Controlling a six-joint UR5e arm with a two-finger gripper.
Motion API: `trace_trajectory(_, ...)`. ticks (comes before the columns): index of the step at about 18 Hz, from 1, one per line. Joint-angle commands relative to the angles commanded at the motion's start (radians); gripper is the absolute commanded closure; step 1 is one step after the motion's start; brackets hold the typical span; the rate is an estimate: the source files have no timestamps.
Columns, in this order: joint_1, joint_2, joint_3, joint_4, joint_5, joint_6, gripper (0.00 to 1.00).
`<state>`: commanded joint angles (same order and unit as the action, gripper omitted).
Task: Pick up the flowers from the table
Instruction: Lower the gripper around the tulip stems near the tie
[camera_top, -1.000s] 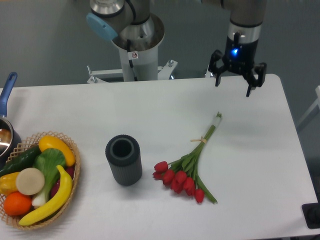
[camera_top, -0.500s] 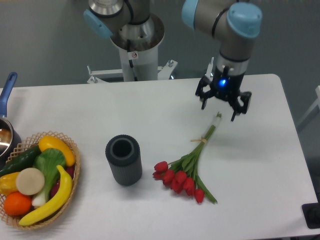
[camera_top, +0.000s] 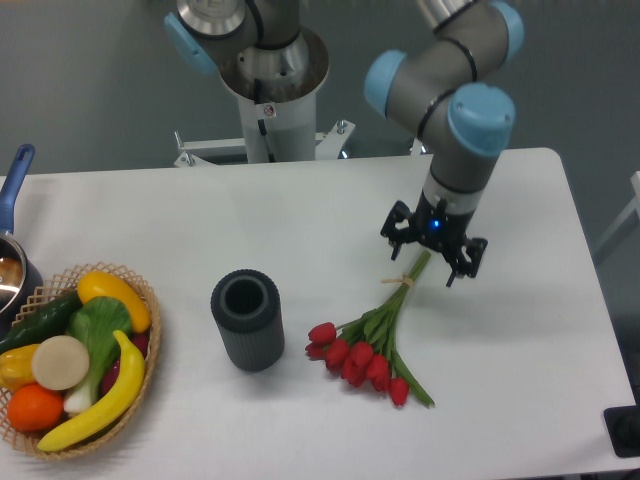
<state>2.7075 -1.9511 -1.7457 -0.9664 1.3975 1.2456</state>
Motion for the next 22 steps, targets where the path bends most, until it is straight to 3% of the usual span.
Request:
trace_trajectory(8, -0.037, -0.094, 0.025, 0.002, -0.003, -0.011, 0.00)
trace_trajectory(22, -0.054, -0.110, -0.020, 0.006, 0.000, -0.014, 0.00)
